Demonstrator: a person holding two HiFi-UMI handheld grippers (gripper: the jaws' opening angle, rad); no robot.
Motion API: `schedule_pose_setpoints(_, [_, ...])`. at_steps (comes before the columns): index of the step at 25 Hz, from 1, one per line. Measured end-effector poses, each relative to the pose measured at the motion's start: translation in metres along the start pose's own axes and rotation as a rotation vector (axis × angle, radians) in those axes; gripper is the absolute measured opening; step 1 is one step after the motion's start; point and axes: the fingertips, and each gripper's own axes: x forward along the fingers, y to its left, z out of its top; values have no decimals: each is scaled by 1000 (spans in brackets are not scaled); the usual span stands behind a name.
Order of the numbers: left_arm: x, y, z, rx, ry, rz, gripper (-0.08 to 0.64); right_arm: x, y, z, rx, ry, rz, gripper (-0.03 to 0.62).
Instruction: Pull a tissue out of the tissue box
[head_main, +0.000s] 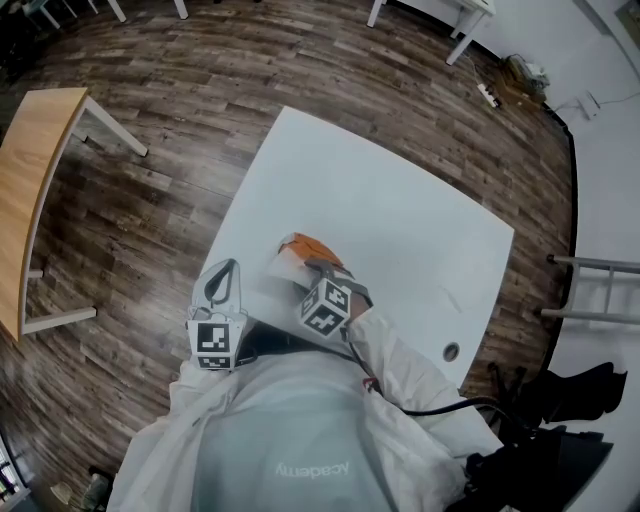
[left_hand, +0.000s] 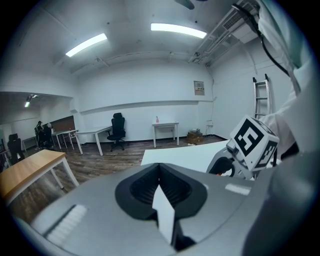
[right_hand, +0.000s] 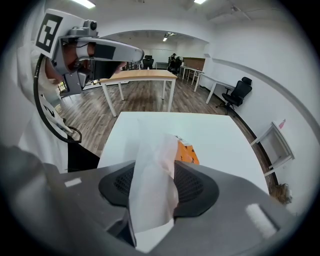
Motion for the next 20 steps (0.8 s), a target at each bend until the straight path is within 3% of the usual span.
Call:
schedule_pose_setpoints(11, [2, 0, -3, -2, 6, -4, 0, -4, -10, 0, 12, 0, -54, 54])
schedule_pose_setpoints(20, [5, -1, -2, -1, 7, -11, 0, -7, -14, -1, 36, -6, -76, 23])
